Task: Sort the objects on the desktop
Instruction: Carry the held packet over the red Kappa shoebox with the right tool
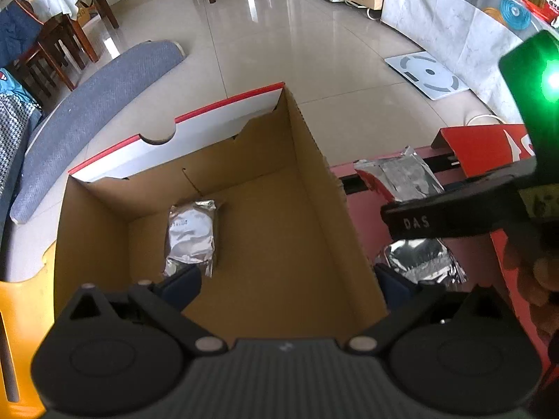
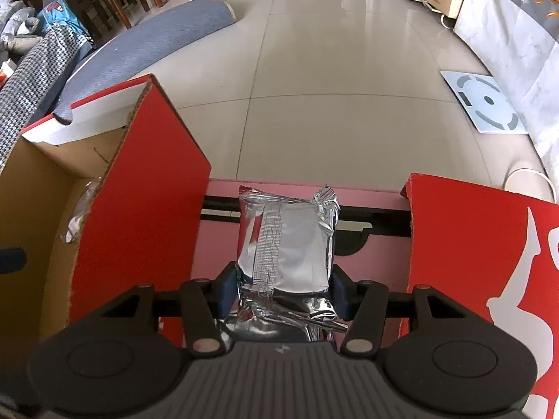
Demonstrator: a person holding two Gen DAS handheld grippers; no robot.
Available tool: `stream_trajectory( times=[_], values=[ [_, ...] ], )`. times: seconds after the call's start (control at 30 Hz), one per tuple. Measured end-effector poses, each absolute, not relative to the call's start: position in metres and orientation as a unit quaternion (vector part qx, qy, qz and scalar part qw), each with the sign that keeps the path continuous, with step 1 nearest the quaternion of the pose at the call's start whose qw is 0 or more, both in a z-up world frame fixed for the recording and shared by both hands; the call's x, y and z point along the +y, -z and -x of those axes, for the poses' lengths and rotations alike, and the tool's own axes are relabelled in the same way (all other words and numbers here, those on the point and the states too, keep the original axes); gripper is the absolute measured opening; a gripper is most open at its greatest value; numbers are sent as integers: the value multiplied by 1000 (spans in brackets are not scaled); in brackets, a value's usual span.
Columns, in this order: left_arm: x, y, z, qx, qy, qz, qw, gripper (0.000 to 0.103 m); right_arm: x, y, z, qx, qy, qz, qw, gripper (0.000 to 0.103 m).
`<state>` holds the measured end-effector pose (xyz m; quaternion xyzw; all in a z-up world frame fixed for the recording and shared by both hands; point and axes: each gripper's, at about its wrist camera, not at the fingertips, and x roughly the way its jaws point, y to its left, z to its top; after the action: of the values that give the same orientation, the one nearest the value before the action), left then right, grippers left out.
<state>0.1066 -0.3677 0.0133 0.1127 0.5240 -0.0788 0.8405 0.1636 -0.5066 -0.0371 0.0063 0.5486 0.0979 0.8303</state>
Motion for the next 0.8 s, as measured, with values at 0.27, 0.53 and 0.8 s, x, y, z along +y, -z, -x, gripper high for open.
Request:
stream_trajectory(
  times=[0.27,0.53,0.8],
  values=[
    [-366,-15,-102,526,91,-115,838,103,-505,43,-168,553,-79,-18,829,53],
    [-366,-16,-103,525,87,-110,840,103,-502,48,-167,562,-68,-7,825,53],
    [-370,-16,-109,521,73,-109,843,103,-500,50,-165,567,-73,0,820,54]
  ],
)
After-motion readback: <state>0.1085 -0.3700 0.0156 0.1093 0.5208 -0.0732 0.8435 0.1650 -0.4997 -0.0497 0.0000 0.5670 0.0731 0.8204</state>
